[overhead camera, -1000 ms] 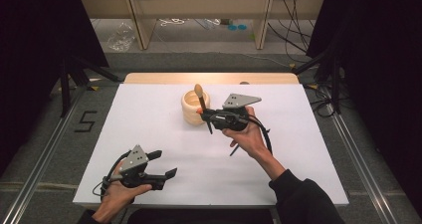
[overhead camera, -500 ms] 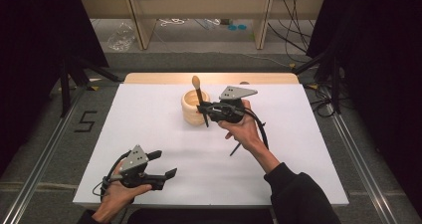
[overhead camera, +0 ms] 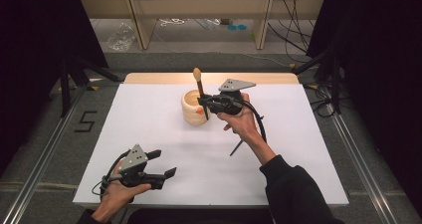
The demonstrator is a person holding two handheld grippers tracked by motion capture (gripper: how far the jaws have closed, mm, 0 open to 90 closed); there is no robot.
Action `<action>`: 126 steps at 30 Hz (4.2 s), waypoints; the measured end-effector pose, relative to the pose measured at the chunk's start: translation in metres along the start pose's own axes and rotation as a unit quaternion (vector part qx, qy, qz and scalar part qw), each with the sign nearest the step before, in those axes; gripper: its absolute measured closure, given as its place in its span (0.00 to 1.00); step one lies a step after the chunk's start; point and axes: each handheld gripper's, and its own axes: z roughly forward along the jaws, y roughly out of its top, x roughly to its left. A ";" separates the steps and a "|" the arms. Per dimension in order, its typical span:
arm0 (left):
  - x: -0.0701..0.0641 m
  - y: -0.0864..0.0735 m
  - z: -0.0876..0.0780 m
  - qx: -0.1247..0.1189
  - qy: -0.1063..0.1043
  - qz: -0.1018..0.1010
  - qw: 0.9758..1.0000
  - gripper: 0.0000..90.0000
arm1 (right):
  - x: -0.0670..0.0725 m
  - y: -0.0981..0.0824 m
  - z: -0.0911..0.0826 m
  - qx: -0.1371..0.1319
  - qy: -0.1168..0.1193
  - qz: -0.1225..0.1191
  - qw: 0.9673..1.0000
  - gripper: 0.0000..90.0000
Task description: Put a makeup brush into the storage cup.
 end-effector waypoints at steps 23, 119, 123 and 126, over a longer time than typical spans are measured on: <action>0.000 0.000 0.000 0.000 -0.006 -0.003 1.000 0.21 | -0.024 0.018 0.016 -0.004 -0.022 0.018 1.000 0.87; -0.001 0.000 0.002 0.005 -0.016 0.009 1.000 0.22 | -0.045 0.000 0.084 -0.013 -0.054 0.055 0.997 0.87; -0.003 -0.001 0.003 0.005 -0.014 -0.003 1.000 0.22 | -0.045 -0.002 0.084 -0.005 -0.052 0.055 0.997 0.85; -0.002 0.000 0.003 0.005 -0.017 0.008 1.000 0.22 | -0.045 -0.002 0.083 -0.001 -0.056 0.074 0.996 0.74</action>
